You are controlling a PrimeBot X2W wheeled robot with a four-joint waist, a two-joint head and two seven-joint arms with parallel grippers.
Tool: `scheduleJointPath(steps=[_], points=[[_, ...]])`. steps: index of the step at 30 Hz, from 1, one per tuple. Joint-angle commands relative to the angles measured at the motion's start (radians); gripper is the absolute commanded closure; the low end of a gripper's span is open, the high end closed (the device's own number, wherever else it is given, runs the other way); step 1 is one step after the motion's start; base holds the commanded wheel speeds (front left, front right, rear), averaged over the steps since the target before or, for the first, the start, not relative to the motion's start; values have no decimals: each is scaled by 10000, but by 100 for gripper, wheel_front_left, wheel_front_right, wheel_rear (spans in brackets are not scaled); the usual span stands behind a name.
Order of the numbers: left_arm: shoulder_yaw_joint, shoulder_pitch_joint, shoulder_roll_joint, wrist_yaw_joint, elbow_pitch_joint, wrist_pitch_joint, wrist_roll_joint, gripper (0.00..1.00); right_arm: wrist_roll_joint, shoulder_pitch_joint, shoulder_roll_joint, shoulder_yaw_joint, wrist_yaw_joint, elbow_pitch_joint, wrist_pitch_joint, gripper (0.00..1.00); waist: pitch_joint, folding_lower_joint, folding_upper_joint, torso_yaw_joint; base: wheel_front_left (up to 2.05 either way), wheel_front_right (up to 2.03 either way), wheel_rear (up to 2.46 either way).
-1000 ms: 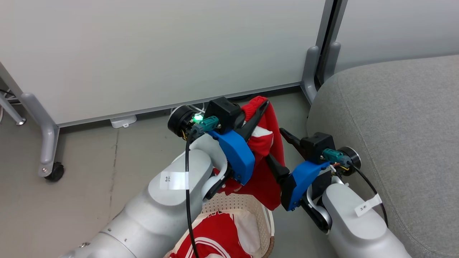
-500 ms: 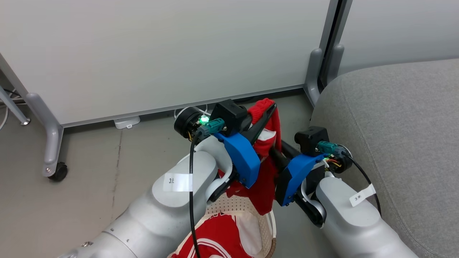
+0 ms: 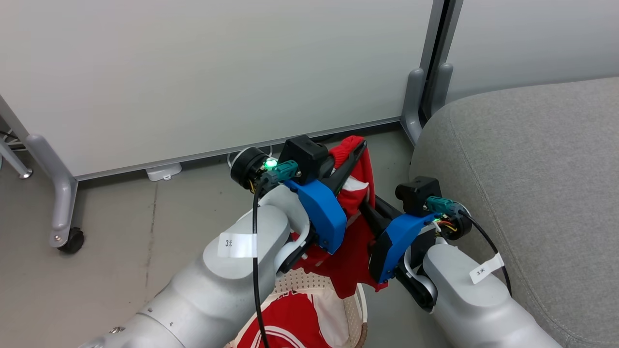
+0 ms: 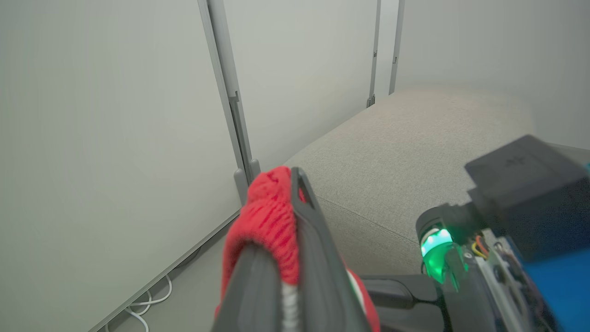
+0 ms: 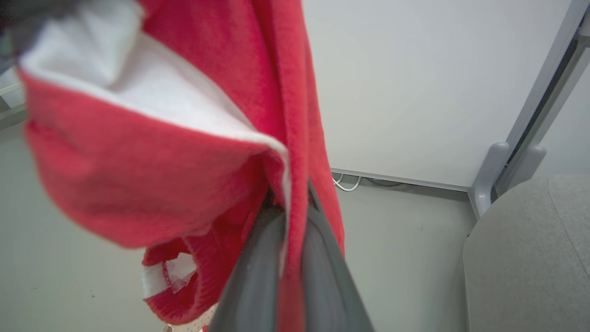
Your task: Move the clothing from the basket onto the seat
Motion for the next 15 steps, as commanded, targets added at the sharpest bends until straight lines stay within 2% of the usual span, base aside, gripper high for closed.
scheduleJointPath(steps=[1, 2, 4, 10, 15], points=[[-51, -4, -3, 41, 33, -48, -63, 100, 78, -171, -22, 69, 1, 71, -63, 100, -5, -1, 0, -11, 0, 0, 0], [-77, 12, -3, 36, 34, -11, -84, 75, 89, -187, -22, 93, 1, 96, -83, 100, -6, -1, 0, -14, 0, 0, 0], [-87, 24, -3, 31, 31, -18, -108, 0, 175, -195, -22, 134, 1, 121, -99, 100, -3, -1, 0, -21, 0, 0, 0], [-3, 517, 139, 113, -107, -224, -160, 0, 382, -245, -22, 141, 1, 93, -158, 100, 3, -1, 0, -55, 0, 0, 0], [288, 1210, 537, 324, -599, -396, -65, 0, 414, -348, -22, 37, 1, 125, -178, 100, 73, -1, 0, -42, 0, 0, 0]])
